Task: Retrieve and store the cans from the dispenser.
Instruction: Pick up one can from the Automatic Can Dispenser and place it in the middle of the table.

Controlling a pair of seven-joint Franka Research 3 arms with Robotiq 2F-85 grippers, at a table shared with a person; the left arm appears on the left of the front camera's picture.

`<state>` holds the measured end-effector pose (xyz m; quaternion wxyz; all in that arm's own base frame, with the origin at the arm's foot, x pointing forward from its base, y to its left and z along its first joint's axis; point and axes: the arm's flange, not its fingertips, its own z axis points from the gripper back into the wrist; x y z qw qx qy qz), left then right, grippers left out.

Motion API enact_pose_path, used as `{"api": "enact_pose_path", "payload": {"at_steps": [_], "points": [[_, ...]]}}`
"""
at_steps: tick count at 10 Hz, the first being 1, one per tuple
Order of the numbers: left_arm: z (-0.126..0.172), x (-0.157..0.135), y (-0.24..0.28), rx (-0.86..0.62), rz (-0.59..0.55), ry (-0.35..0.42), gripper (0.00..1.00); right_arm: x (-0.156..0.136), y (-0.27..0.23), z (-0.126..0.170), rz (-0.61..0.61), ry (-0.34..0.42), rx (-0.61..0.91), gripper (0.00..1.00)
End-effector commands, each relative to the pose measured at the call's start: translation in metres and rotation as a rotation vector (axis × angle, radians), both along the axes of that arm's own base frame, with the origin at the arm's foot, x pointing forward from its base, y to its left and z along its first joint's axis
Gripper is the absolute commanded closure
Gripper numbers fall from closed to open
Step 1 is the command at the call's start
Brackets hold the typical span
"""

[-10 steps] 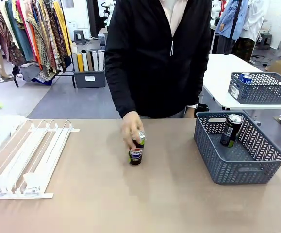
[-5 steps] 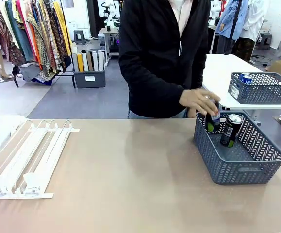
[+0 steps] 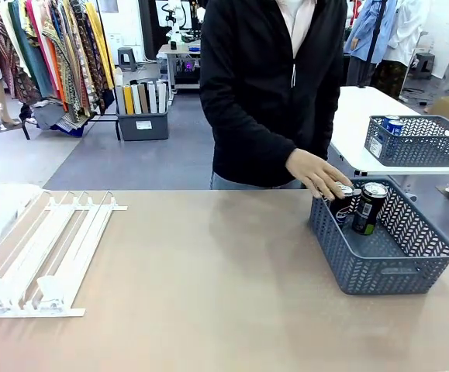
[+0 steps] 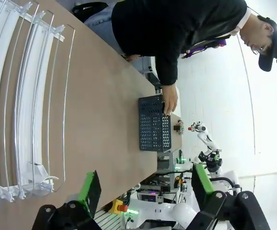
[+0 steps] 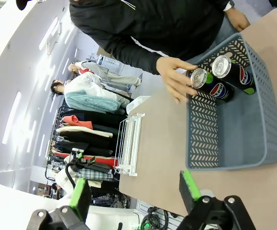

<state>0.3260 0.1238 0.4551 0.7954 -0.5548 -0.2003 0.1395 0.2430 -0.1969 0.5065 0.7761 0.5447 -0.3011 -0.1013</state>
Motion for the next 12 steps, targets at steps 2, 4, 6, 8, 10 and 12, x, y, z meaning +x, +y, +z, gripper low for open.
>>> {"api": "enact_pose_path", "payload": {"at_steps": [2, 4, 6, 8, 10, 12], "points": [[0.0025, -0.0014, -0.0009, -0.008, -0.003, 0.009, 0.0, 0.0031, 0.0003, 0.0024, -0.001, -0.038, 0.008, 0.0], [0.0025, -0.0014, -0.0009, -0.008, -0.003, 0.009, 0.0, 0.0031, 0.0003, 0.0024, -0.001, -0.038, 0.008, 0.0], [0.0025, -0.0014, -0.0009, -0.008, -0.003, 0.009, 0.0, 0.0031, 0.0003, 0.0024, -0.001, -0.038, 0.008, 0.0], [0.0025, -0.0014, -0.0009, -0.008, -0.003, 0.009, 0.0, 0.0031, 0.0003, 0.0024, -0.001, -0.038, 0.008, 0.0], [0.0025, -0.0014, -0.0009, -0.008, -0.003, 0.009, 0.0, 0.0031, 0.0003, 0.0024, -0.001, -0.038, 0.008, 0.0], [0.0025, -0.0014, -0.0009, -0.008, -0.003, 0.009, 0.0, 0.0031, 0.0003, 0.0024, -0.001, -0.038, 0.008, 0.0]]}}
